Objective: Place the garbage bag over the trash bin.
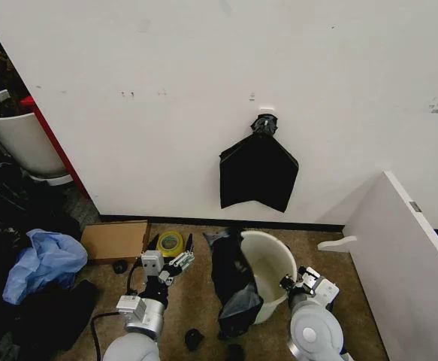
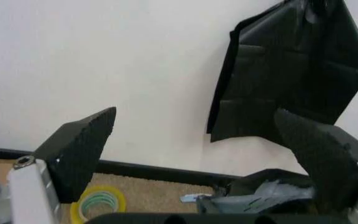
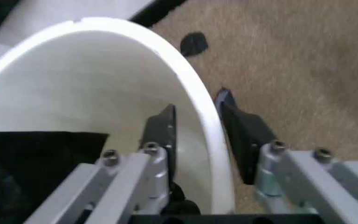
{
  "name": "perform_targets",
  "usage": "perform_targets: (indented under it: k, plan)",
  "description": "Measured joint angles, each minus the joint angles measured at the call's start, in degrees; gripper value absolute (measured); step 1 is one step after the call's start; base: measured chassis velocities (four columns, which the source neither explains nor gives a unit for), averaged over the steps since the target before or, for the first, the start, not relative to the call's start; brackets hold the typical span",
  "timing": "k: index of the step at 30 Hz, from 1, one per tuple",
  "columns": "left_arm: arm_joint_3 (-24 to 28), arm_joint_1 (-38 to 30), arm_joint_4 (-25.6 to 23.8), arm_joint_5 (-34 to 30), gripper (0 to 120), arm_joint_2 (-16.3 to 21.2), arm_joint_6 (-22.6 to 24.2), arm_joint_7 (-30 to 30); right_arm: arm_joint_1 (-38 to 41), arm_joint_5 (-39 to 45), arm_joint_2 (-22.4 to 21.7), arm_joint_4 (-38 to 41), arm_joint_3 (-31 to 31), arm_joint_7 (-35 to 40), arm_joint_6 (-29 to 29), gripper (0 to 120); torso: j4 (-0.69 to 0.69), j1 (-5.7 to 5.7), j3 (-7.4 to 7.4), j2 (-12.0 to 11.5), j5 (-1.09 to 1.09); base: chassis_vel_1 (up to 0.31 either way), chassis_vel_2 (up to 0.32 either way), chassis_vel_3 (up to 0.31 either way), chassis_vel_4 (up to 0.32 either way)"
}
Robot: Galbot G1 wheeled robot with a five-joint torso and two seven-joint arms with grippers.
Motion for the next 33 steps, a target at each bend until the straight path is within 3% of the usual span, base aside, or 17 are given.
perform_targets:
  k: [3,7,10,13,16,18,20,22,25,33]
  plan:
    - [-0.1,0.1,0.0,0.0,100,0.1,0.0,0.0,-2.5,-5.1,-1.1,4.2,-0.2,-3.6,1.0,43,-0.01,0.00,0.00,0.0,-0.01,0.000,0.000,0.000,0.000]
    - [0.2,-0.2,0.2,0.1,100,0.0,0.0,-0.1,-5.4,-16.8,-4.3,7.2,-1.2,-19.0,6.6,59,-0.01,0.00,0.00,0.0,0.00,0.000,0.000,0.000,0.000]
    - [0.3,-0.3,0.4,0.1,100,0.1,0.1,-0.1,-5.8,-17.9,-5.5,7.8,-1.6,-23.3,7.1,63,-0.01,0.00,0.00,0.0,-0.01,0.000,0.000,0.000,0.000]
    - [0.4,-0.6,0.8,0.1,100,0.1,0.3,0.0,-5.7,-18.1,-7.3,8.4,-2.2,-28.9,6.3,79,-0.01,0.00,0.00,0.0,-0.02,0.000,0.000,0.000,0.000]
    - [0.5,-0.8,1.1,0.1,100,0.3,0.6,0.1,-5.2,-18.0,-8.4,8.4,-2.6,-33.2,4.9,84,-0.01,0.00,0.00,0.0,-0.01,0.000,0.000,0.000,0.000]
    - [0.6,-1.0,1.7,0.1,100,0.6,1.6,0.2,-3.1,-19.0,-10.3,6.6,-3.1,-40.9,1.5,94,0.00,0.00,0.00,0.0,-0.01,0.000,0.000,0.000,0.000]
    - [0.6,-1.1,2.5,0.2,100,1.0,2.5,0.2,-0.2,-20.8,-11.2,4.1,-3.7,-44.3,-4.7,87,0.01,0.01,0.00,0.0,0.01,0.000,0.000,0.000,0.000]
    - [0.6,-1.1,2.7,0.2,100,1.1,2.6,0.2,0.5,-20.9,-11.3,3.8,-3.8,-44.3,-6.5,84,0.00,0.01,0.01,0.0,0.00,0.000,0.000,0.000,0.000]
    - [0.6,-1.2,3.6,0.1,100,1.3,2.8,0.0,3.0,-20.7,-11.2,2.5,-4.2,-42.0,-14.6,69,0.00,0.01,0.00,0.0,-0.01,0.000,0.000,0.000,0.000]
    - [2.1,-2.5,6.0,-0.9,100,2.9,4.3,0.0,4.0,-19.0,-11.1,-0.1,-3.4,-43.0,-13.4,41,0.00,0.01,0.00,0.0,-0.01,0.000,0.000,0.000,0.000]
